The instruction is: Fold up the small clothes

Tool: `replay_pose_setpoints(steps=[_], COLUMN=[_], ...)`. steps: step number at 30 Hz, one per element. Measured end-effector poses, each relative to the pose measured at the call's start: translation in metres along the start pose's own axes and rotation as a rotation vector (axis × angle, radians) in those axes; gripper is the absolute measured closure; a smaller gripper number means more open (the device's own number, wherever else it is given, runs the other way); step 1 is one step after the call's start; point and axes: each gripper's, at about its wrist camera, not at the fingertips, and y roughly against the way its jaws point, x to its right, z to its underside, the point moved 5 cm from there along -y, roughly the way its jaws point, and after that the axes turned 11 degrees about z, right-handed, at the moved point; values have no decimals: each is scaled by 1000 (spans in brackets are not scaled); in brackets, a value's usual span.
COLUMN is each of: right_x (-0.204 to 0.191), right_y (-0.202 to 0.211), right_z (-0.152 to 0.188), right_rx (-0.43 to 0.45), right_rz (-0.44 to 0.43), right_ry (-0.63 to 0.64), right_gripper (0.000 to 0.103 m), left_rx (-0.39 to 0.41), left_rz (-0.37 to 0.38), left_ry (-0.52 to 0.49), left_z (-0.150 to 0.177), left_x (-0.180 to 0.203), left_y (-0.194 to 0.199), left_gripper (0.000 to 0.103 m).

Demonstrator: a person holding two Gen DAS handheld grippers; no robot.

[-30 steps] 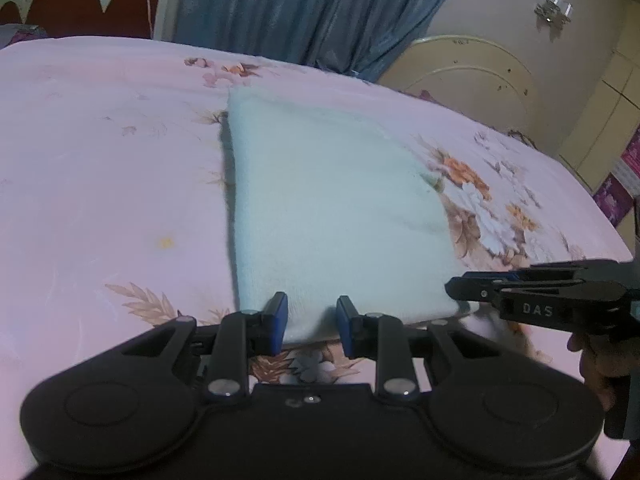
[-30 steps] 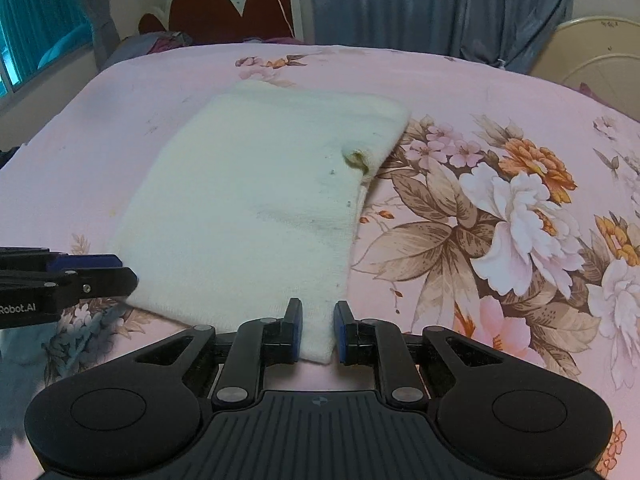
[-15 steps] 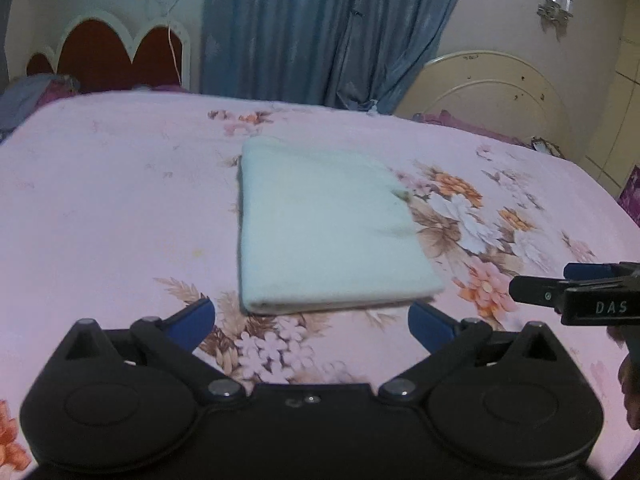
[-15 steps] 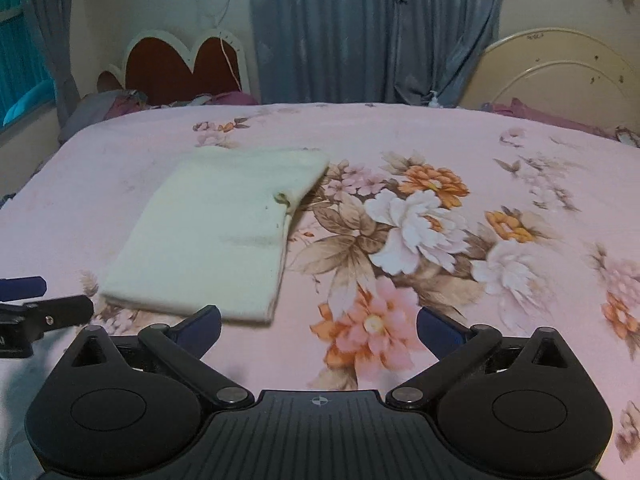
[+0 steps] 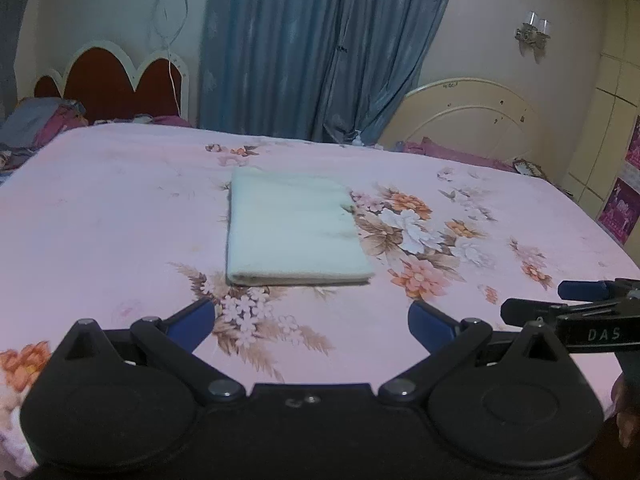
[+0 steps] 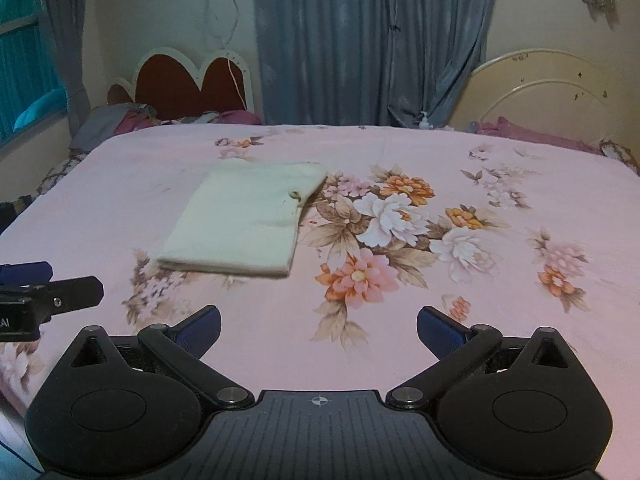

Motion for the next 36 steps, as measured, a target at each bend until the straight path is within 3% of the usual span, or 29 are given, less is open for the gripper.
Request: replay_pose_setpoints(steps=[15,36], right_x=[10,15], right_y=[92,112], right_z=[33,38], right_rx=[73,99], right_rz=[-8,12], right_ry=[-18,-32], right_gripper=[0,0], left_rx=[55,79], left_rz=[20,33], left_ry=[-13,-38], left_z=[27,29], left_x=[43,51], left_y=[66,77], left_gripper=[1,0])
